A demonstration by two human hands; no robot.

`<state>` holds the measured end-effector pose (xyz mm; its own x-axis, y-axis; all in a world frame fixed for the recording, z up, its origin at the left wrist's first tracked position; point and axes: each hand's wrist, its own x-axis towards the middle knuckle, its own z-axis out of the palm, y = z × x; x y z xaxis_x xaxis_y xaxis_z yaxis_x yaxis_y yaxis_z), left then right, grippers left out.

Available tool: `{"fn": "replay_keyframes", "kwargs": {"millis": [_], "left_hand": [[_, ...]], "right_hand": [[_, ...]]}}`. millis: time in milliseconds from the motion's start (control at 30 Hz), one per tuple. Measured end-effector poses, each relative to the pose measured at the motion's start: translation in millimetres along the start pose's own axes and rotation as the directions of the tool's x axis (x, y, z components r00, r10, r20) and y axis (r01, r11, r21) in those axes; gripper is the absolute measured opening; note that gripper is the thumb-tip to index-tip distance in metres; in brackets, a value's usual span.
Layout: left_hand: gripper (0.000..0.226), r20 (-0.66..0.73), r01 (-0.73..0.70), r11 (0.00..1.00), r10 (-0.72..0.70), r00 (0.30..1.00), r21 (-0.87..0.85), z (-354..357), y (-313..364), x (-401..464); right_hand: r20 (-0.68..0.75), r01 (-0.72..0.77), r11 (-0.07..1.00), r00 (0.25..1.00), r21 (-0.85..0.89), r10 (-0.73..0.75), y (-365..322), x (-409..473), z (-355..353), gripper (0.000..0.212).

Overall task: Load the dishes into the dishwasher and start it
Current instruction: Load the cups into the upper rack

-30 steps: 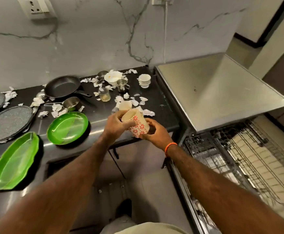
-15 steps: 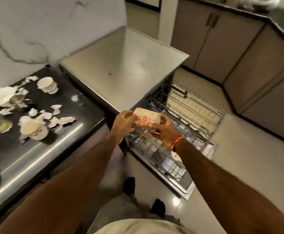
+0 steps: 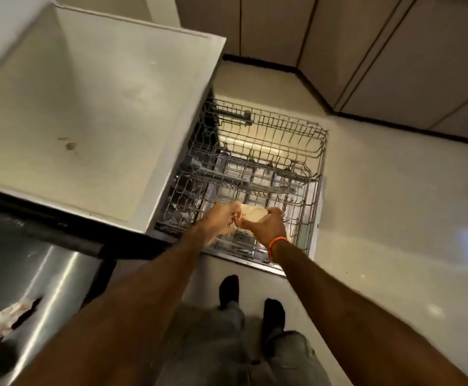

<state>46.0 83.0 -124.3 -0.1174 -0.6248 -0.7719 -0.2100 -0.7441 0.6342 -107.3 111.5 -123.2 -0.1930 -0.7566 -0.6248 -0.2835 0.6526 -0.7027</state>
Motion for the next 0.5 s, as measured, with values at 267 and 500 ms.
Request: {"fn": "replay_keyframes", "kwargs": {"millis": [267,500], "left_hand": [[0.041,0.110,0.097,0.992,-0.089,0.990,-0.078,-3,-34,54],[0.063,0.164,0.059,0.998,-0.060,0.985,0.008,-3,-40,72]], "right_hand": [[-0.046,-0.085,0.961,0.996,-0.264,0.075,45,43,51,0.048],[-0.110,-0.152,0.892,0.987,-0.426,0.116,46,56,52,0.039]]}}
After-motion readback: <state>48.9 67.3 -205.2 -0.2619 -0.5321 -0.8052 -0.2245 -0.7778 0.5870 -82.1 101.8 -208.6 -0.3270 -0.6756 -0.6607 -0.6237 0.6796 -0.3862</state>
